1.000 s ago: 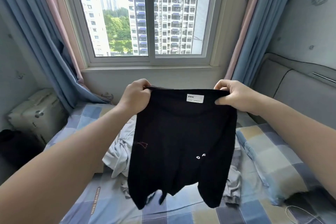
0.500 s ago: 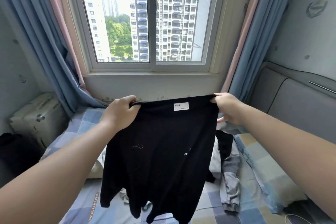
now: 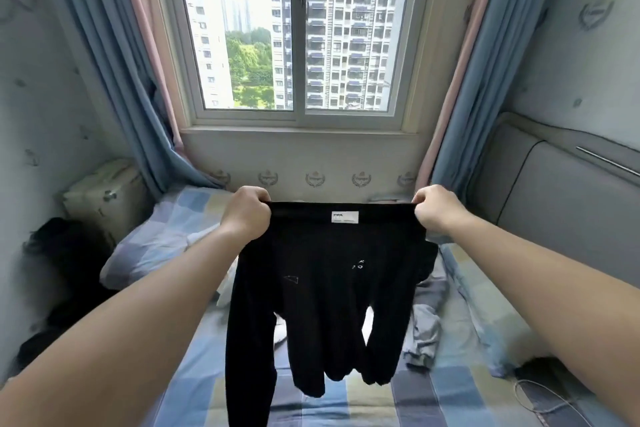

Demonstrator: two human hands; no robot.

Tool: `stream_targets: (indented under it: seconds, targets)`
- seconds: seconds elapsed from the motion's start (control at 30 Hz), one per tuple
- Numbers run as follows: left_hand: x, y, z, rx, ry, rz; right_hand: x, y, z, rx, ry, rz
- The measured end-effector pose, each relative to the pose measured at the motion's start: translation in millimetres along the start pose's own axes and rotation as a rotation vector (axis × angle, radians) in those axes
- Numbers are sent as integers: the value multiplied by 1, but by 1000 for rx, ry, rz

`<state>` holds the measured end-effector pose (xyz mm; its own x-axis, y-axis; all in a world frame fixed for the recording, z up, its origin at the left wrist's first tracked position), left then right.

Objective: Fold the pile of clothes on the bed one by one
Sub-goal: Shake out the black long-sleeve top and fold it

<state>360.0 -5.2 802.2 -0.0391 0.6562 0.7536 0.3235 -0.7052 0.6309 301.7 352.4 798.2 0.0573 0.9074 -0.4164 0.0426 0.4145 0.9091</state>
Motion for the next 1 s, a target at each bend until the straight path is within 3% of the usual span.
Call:
stream_targets:
  seconds: [0.13, 0.2, 0.4, 0.47, 0.57, 0.7, 0.87, 1.0]
  targets:
    - [-7, -28, 59, -107, 66, 358, 51, -16, 51, -277, -154, -386]
    - [-11, -40, 85, -158, 72, 443, 74, -14, 78, -319, -181, -522]
    - [40, -27, 169, -363, -64, 227, 100, 21, 161, -439, 28, -731]
    - [59, -19, 187, -438, -125, 46, 100, 37, 184, -538, 117, -751]
    - [78, 0, 198, -422, -198, -192, 109, 58, 203, -637, 169, -720]
    - [81, 18, 198, -315, -211, -110, 120, 83, 205, -509, 173, -656]
    - [42, 24, 184, -51, -81, 231, 118, 76, 188, -322, 166, -631]
    - [21, 12, 168, 47, -99, 120, 108, 62, 159, -131, 202, -490]
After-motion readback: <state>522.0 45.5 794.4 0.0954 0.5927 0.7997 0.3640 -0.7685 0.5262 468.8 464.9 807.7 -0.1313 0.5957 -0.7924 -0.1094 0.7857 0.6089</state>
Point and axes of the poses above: each hand's wrist, its own z-axis away from the middle knuckle, its own y-axis out of the back of the hand, x = y × z, the point moved 9 cm from there along -z, towards the middle knuckle, and after that the axes turned 5 degrees about z, right-handed, at the moved point
